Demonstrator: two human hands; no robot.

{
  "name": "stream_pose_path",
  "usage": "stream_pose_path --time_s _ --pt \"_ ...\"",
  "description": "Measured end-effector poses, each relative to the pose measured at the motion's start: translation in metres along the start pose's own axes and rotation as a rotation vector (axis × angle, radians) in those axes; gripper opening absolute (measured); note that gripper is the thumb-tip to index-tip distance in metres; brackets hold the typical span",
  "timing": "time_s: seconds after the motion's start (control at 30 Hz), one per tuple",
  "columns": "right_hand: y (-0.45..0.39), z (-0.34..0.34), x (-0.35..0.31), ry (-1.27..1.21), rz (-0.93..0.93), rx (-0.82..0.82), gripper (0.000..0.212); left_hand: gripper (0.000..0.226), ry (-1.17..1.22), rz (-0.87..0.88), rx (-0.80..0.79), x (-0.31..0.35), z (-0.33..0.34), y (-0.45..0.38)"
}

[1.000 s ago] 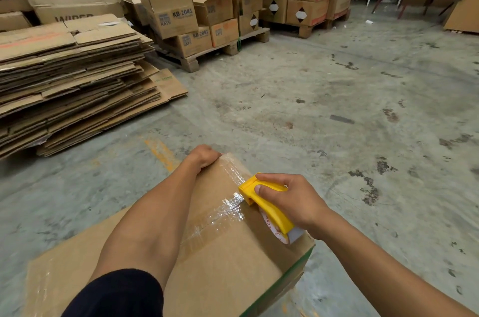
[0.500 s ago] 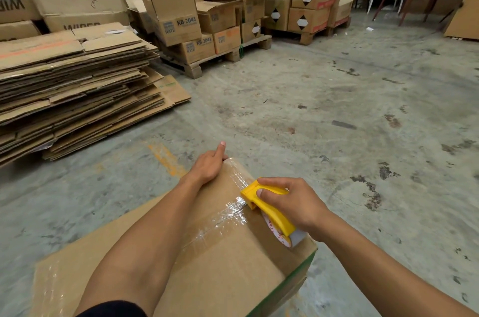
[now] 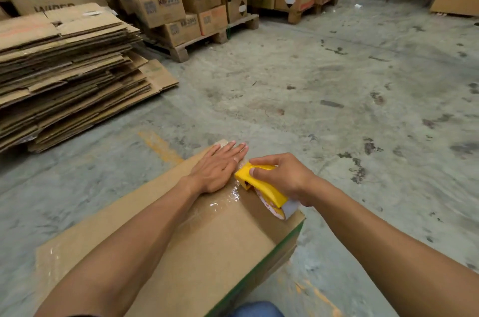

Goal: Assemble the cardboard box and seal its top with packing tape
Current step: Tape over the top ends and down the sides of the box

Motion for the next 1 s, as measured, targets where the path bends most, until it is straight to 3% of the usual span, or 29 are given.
stream_pose_path --time_s 0.17,0.37,0.57,0.73,1.0 --pt "0.063 -0.035 0.02 0.004 0.071 -0.07 0.024 0.053 -0.073 -0.004 -0.014 0.001 -0.002 0.0" --pt "0.084 -0.024 0.041 -0.01 0.074 0.031 0.025 0.052 -0.067 -0.016 -0.043 0.006 -0.003 0.002" --pt "0.084 -0.02 0.05 -0.044 0.045 0.065 0.028 0.055 0.005 0.344 -0.145 0.057 0.004 0.02" --pt "0.083 -0.018 0.051 -0.085 0.059 0.073 0.029 0.051 -0.047 0.354 -0.108 0.068 0.009 0.025" --pt "0.082 -0.02 0.044 -0.027 0.069 0.071 0.03 0.06 0.102 0.377 -0.081 0.086 0.019 0.041"
Point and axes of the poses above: each hand's wrist, its own y-axis away from the middle knuckle, its own z-axis out of the palm, x = y × z, the point moved 1 cm from there along -y, towards the middle knuckle, and after that the axes turned 1 degree about z, right-handed, at the moved point
